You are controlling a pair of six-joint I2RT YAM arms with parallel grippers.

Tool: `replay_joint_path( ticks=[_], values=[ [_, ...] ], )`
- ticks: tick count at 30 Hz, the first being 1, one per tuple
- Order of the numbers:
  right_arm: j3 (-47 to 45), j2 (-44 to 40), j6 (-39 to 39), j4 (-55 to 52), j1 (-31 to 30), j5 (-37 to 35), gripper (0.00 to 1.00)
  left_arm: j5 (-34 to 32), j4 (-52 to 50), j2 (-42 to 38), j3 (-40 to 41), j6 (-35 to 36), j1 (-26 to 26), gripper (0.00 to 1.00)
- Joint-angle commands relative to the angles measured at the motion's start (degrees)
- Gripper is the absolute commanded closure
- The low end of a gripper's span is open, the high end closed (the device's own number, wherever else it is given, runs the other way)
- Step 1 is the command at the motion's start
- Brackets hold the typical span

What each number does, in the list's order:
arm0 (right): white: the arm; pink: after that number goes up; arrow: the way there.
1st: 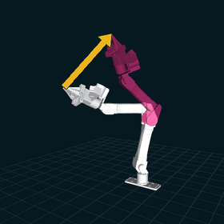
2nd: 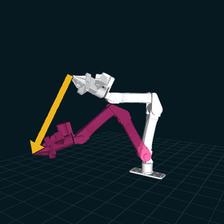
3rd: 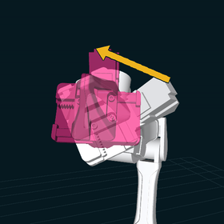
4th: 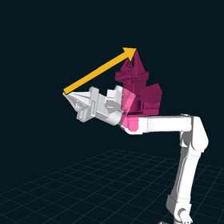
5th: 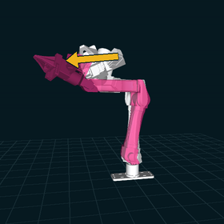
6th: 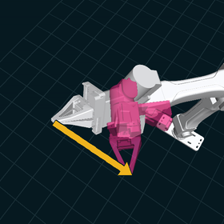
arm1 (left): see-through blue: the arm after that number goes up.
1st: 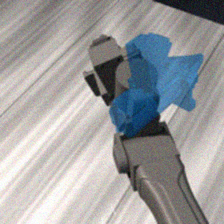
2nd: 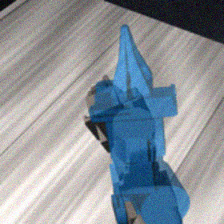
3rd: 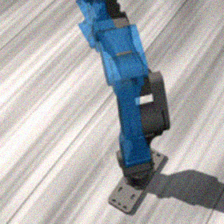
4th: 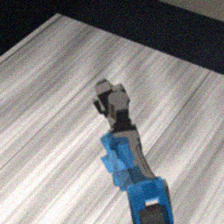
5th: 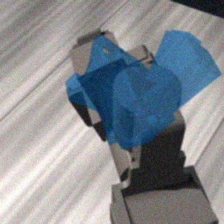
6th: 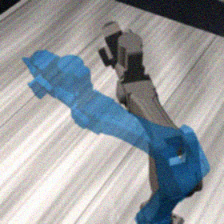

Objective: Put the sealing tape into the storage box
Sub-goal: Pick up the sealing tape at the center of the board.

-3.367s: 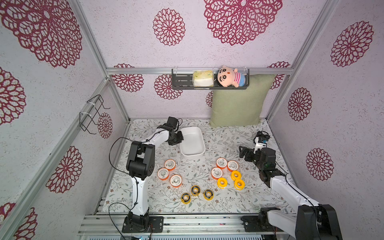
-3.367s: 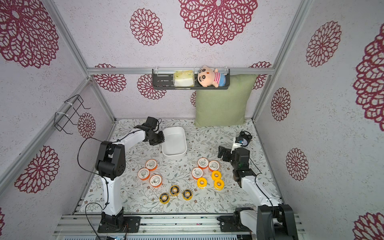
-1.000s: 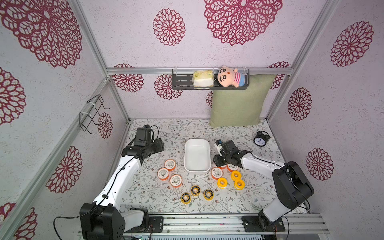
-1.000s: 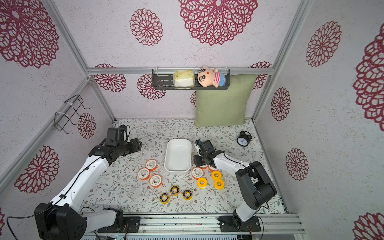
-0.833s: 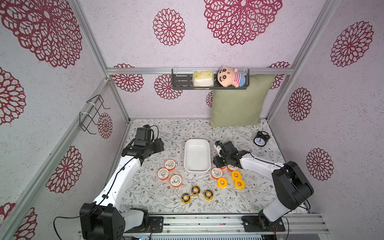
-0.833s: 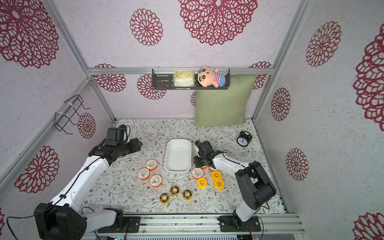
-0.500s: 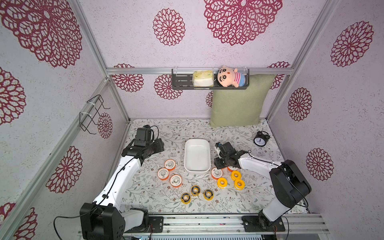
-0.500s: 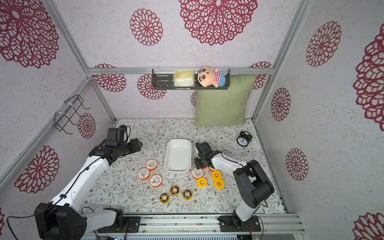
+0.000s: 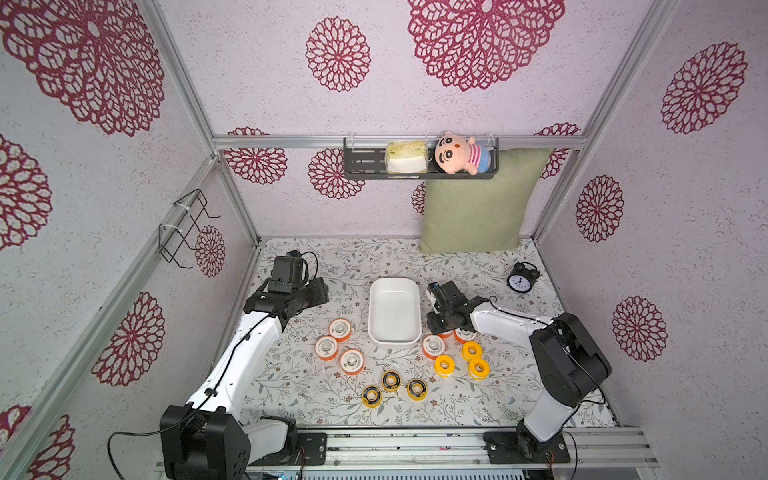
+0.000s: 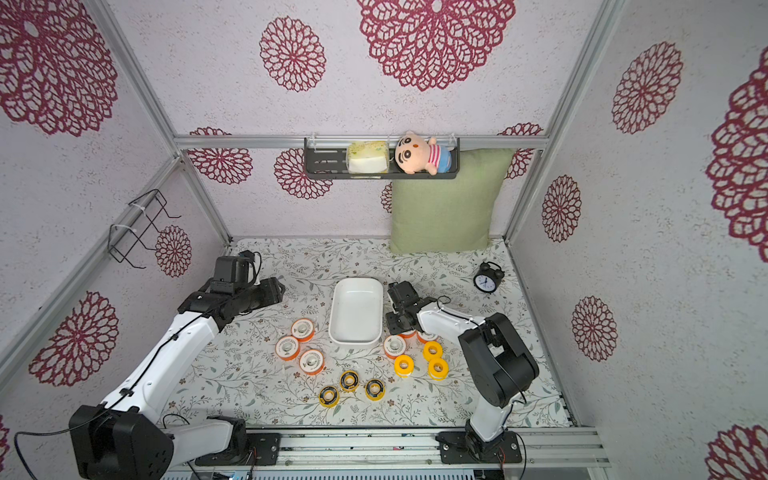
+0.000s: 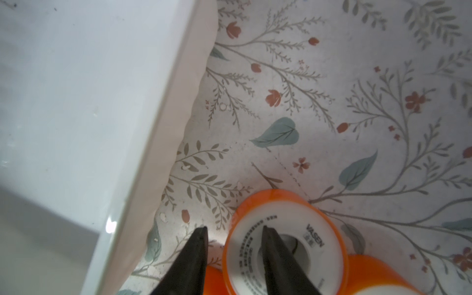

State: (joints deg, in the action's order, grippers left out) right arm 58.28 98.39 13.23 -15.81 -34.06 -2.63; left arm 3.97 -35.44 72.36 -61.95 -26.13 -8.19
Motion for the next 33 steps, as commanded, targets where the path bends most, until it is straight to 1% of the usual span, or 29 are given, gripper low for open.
replay_joint_path(
  ticks=[1, 9, 15, 18, 20, 23, 30, 33],
  values=[
    [0.74, -0.66, 1.21, -2.03, -0.49, -1.81, 0.59, -0.13, 1.43, 0.22, 0.33, 0.90, 0.28, 0.41],
    [-0.10, -2.19, 1.46, -2.35, -0.56, -2.90, 0.58, -0.01, 1.58, 0.42, 0.34, 0.89, 0.28, 0.41],
    [-0.10, -0.57, 1.53, -2.91, -0.56, -3.44, 0.58, 0.01, 1.52, 0.46, 0.35, 0.73, 0.32, 0.41],
    [-0.10, 0.12, 1.67, -2.92, -0.58, -3.50, 0.60, 0.07, 1.45, 0.42, 0.39, 0.73, 0.30, 0.41],
    [-0.09, 0.31, 1.73, -2.90, -0.56, -3.42, 0.64, 0.07, 1.45, 0.33, 0.37, 0.73, 0.32, 0.41],
    [-0.01, 0.84, 1.79, -3.00, -0.57, -3.57, 0.65, -0.09, 1.43, 0.33, 0.39, 0.77, 0.28, 0.41],
    [0.70, 3.11, 1.67, -3.79, -0.56, -4.55, 0.64, -0.23, 1.43, 0.33, 0.48, 0.78, 0.28, 0.41],
    [1.03, 3.80, 1.53, -4.15, -0.56, -4.96, 0.62, -0.30, 1.43, 0.33, 0.56, 0.73, 0.28, 0.41]
  ],
)
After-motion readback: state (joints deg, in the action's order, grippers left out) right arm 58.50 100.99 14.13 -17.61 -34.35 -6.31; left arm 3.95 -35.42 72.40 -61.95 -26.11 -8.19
